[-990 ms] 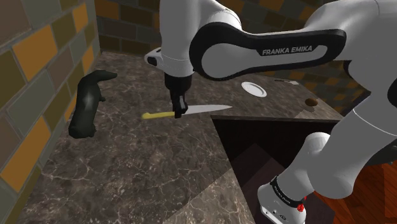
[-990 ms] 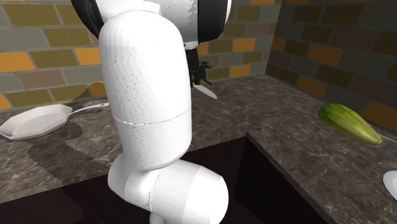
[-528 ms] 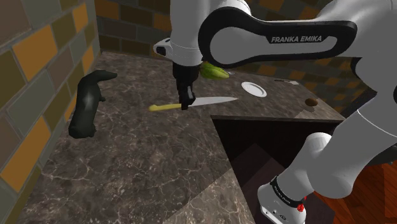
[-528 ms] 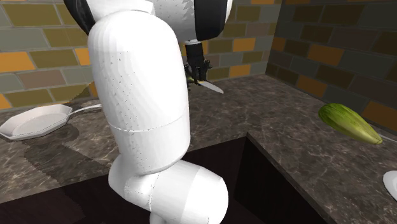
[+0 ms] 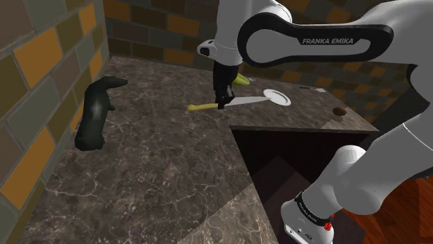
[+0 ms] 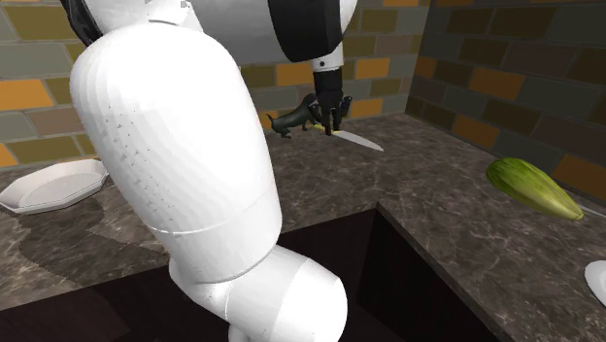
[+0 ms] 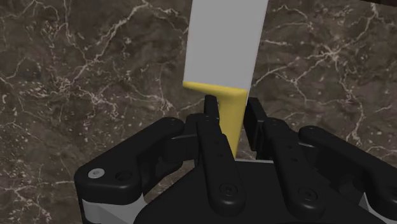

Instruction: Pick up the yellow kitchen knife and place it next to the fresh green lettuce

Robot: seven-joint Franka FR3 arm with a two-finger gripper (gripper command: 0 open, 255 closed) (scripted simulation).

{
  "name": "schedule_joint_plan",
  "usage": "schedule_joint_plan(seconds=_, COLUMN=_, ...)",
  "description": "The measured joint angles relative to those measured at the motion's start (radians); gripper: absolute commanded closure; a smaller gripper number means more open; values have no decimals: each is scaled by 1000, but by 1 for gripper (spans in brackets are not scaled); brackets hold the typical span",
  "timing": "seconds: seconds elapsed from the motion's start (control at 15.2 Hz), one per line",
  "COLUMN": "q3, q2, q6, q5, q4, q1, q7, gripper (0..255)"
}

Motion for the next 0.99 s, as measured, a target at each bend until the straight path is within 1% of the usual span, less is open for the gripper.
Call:
schedule_joint_plan(seconds=0.33, q3=-77, q2=-50, q6=18, q5=-17, q4=-48, q1=-54, q7=-126, gripper=255)
schedule_joint_plan(seconds=0.59, q3=-138, q2=-70, q6=49, q5=-36, q4=-84, q1=-96, q7=-219, gripper=255)
schedule_joint_plan(seconds=0.79, q3=-182, q2=-84, q6=60, q5=-49, q4=-97, q1=-126, q7=-286, gripper=255)
schedule_joint_plan(seconds=0.99, q3=-231, q2=-67, q6=77, q5=-64, q4=-83, q1=-159, q7=-361, gripper=255)
